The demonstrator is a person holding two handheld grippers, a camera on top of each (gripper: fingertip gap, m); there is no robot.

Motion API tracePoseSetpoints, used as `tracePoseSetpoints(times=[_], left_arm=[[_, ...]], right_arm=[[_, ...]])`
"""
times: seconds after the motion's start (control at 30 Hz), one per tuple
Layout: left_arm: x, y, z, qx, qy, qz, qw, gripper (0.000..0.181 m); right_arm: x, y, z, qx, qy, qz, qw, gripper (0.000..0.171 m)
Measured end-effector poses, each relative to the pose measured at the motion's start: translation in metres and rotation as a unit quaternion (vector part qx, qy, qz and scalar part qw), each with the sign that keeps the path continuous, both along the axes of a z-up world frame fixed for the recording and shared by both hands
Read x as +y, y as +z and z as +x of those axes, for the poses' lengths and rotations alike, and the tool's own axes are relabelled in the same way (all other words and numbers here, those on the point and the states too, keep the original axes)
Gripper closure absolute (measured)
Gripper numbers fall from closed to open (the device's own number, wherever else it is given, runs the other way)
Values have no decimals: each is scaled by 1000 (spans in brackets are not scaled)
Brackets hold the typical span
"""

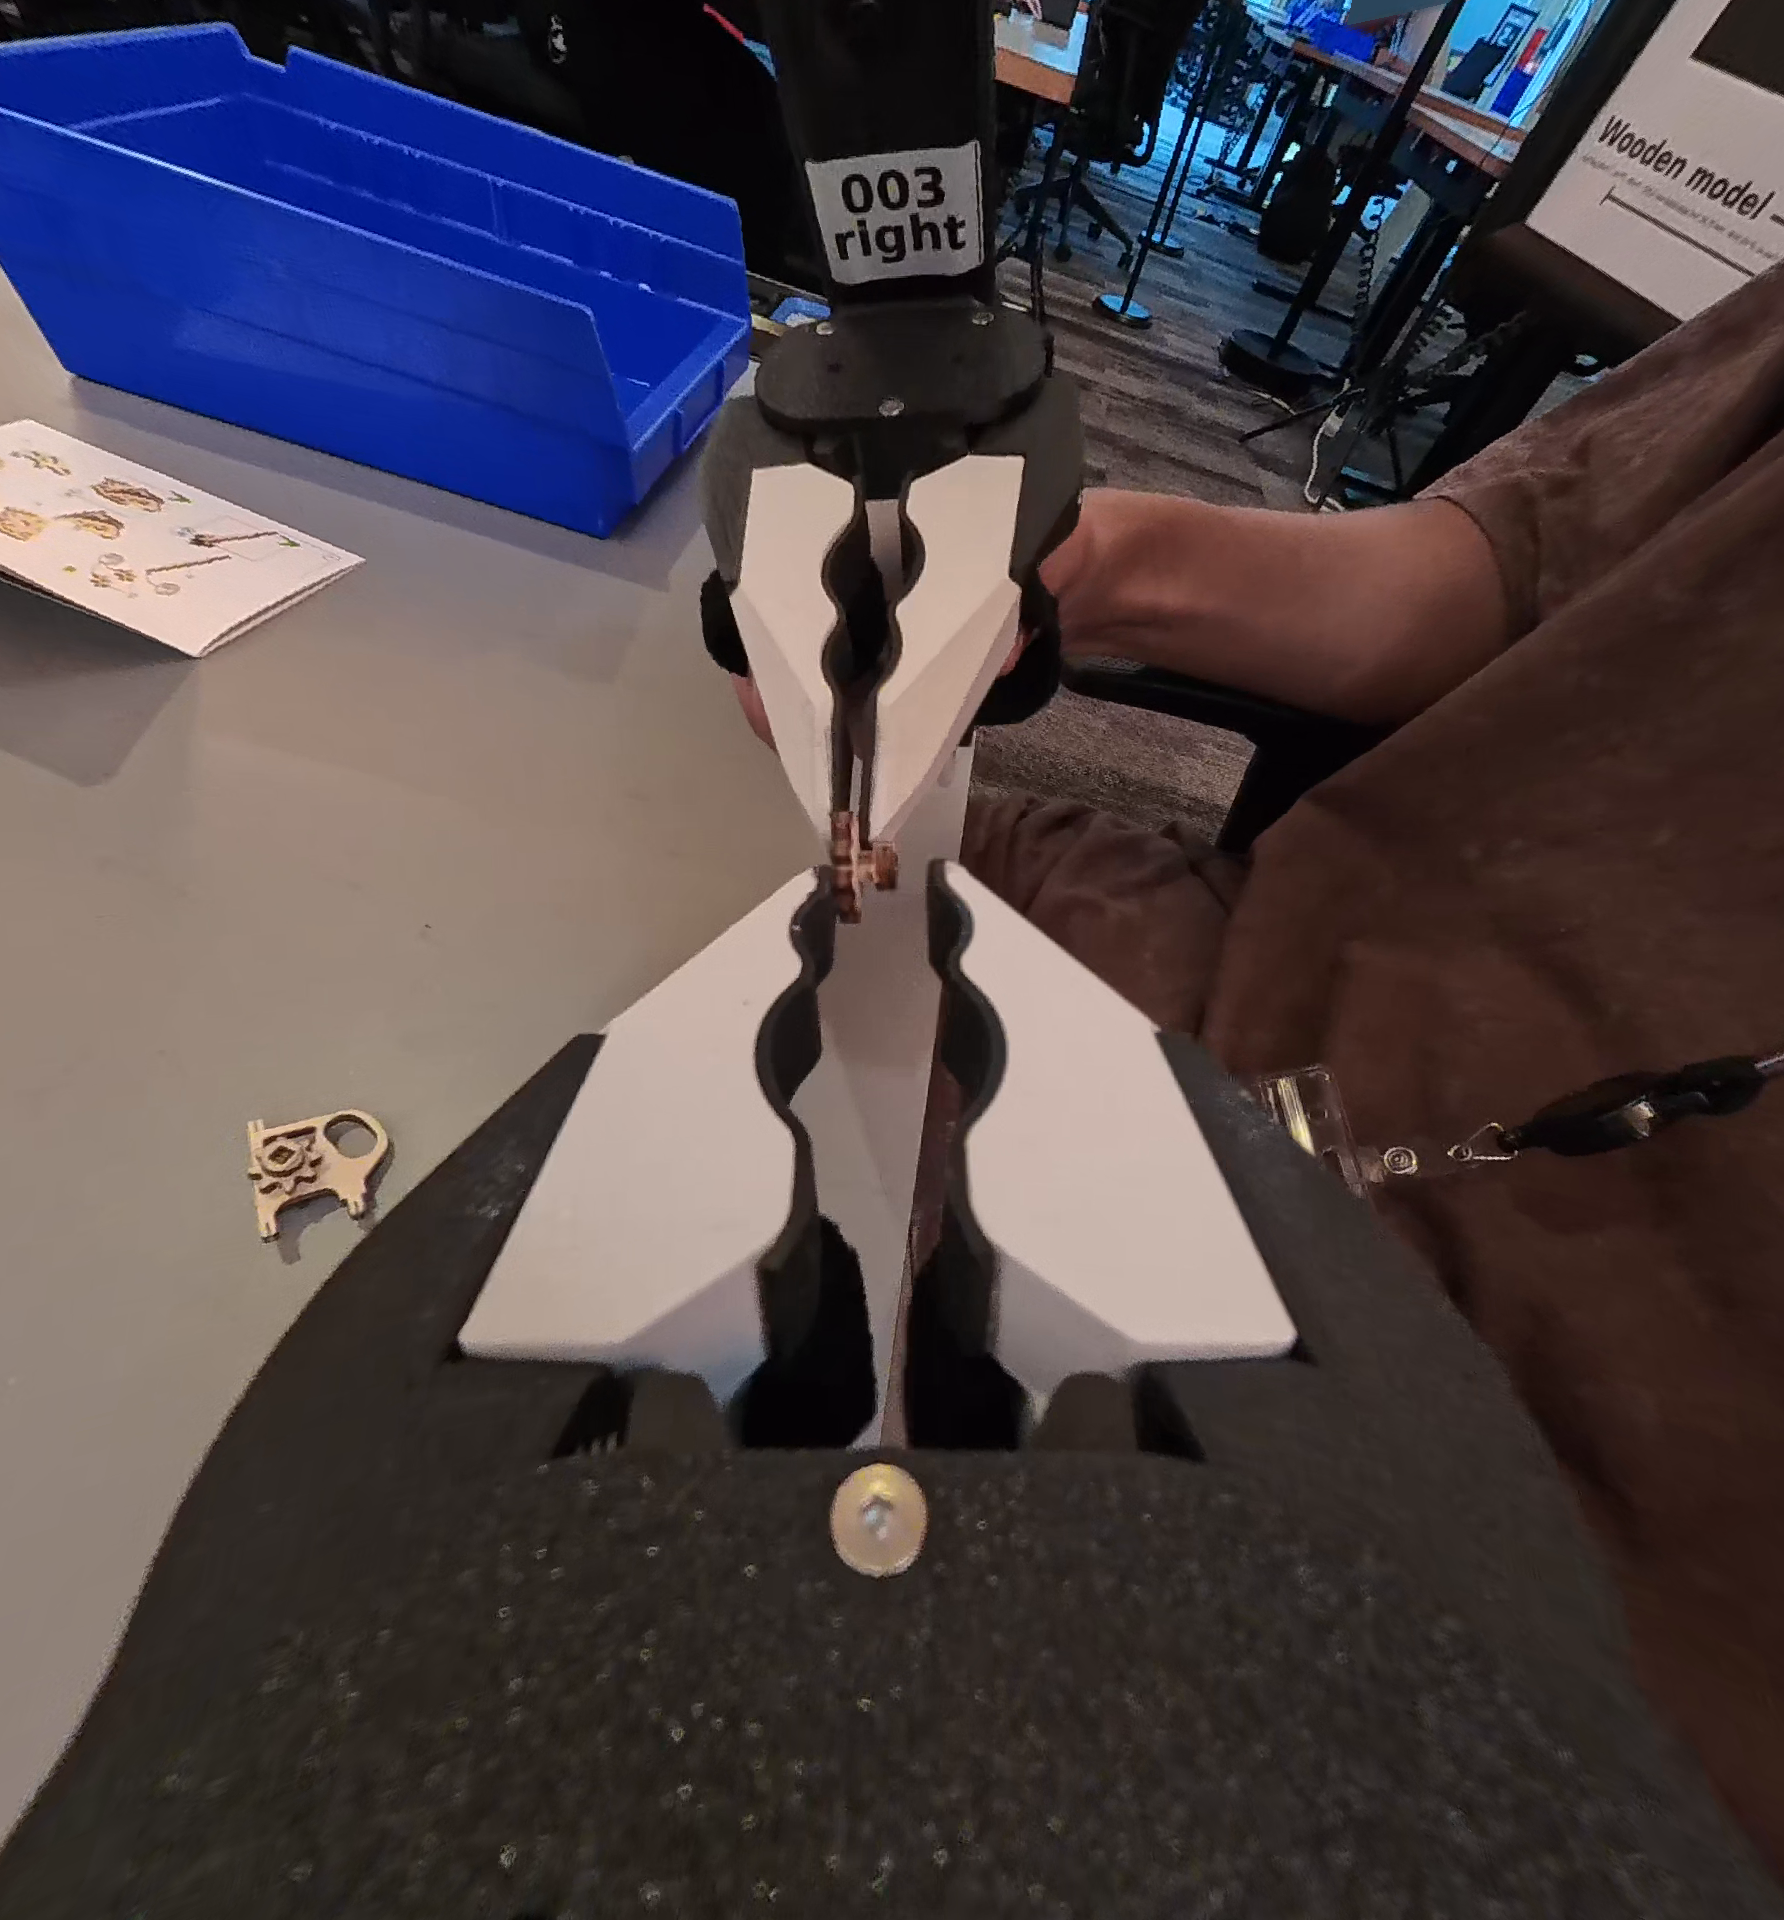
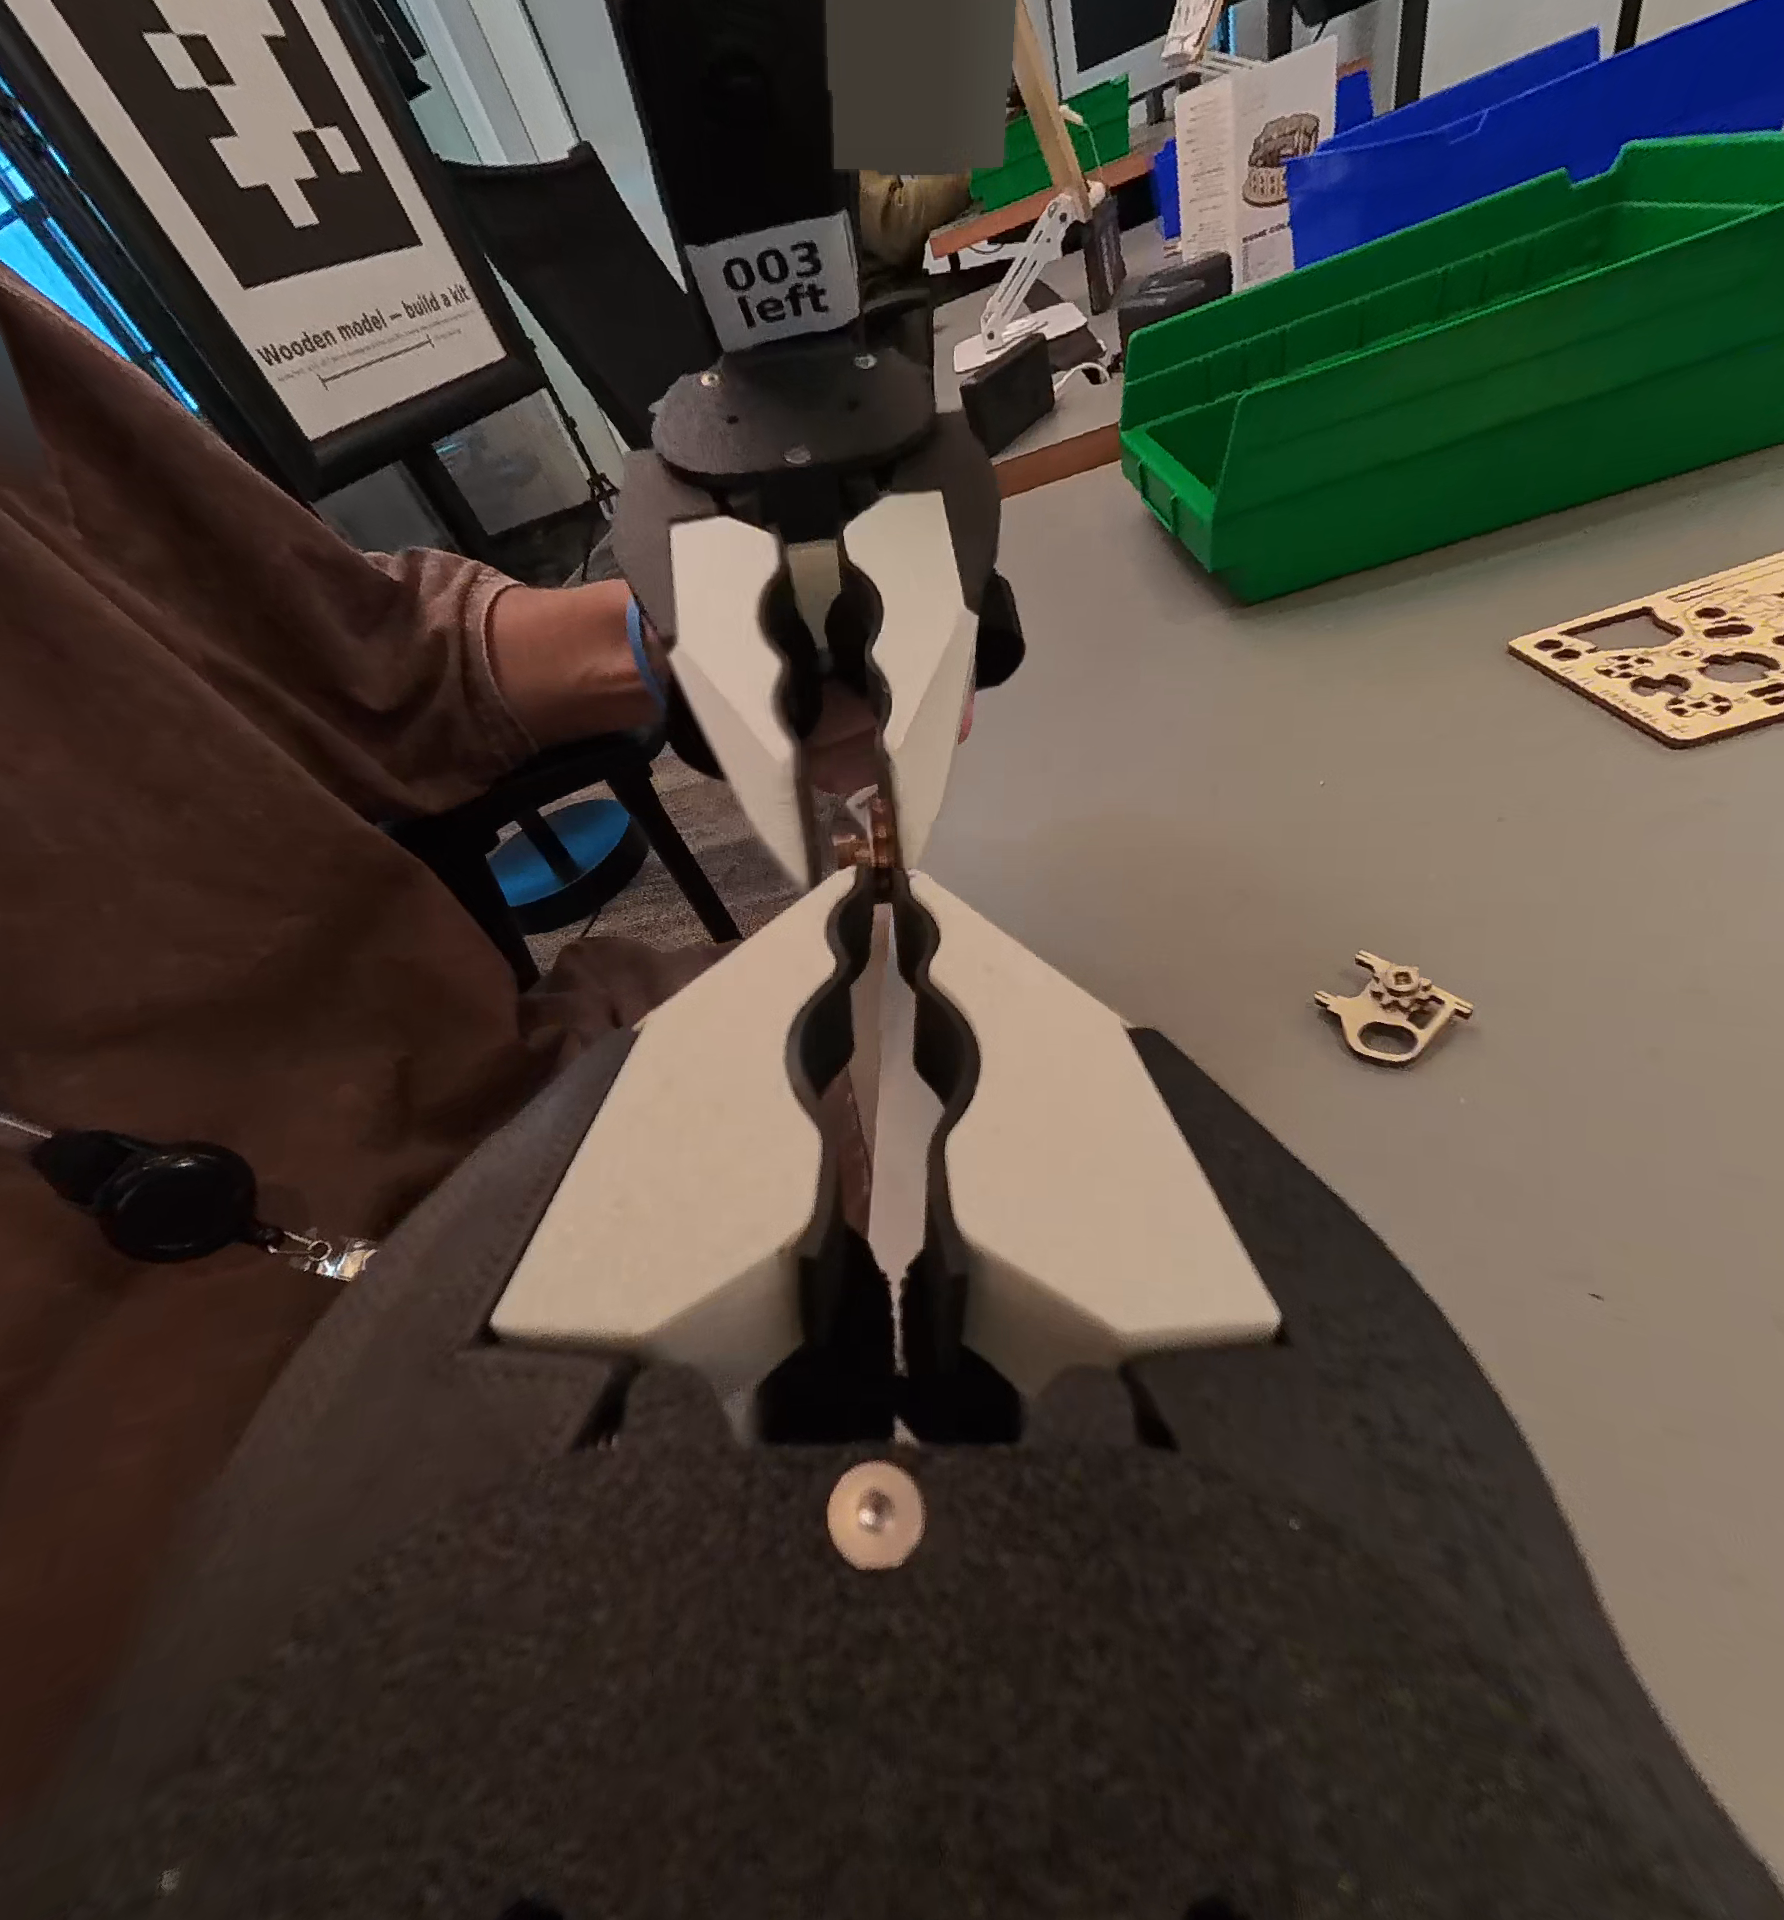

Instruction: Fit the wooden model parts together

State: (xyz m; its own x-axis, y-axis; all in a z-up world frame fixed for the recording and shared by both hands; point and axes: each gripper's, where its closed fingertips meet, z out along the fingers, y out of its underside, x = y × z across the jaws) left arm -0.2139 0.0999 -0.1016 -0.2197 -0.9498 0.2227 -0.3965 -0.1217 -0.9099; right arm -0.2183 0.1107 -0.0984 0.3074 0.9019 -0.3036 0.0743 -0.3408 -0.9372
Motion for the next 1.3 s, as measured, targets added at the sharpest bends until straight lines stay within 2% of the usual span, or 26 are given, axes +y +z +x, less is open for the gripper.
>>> tracePoseSetpoints(times=[0.07,0.23,0.3,1.3], left_arm=[[0,-2,-1,3,-3,7,1000,172],[-2,-2,-2,5,-10,10,1000,167],[-2,-4,-2,10,-8,18,1000,172],[-16,-19,-7,52,-50,52,996,176]], right_arm=[[-1,-1,-1,-4,2,3,1000,168],[-1,0,-1,-1,4,1,1000,168],[-2,-1,-2,-2,8,-2,1000,168],[-17,-11,-4,-8,49,-52,997,168]])
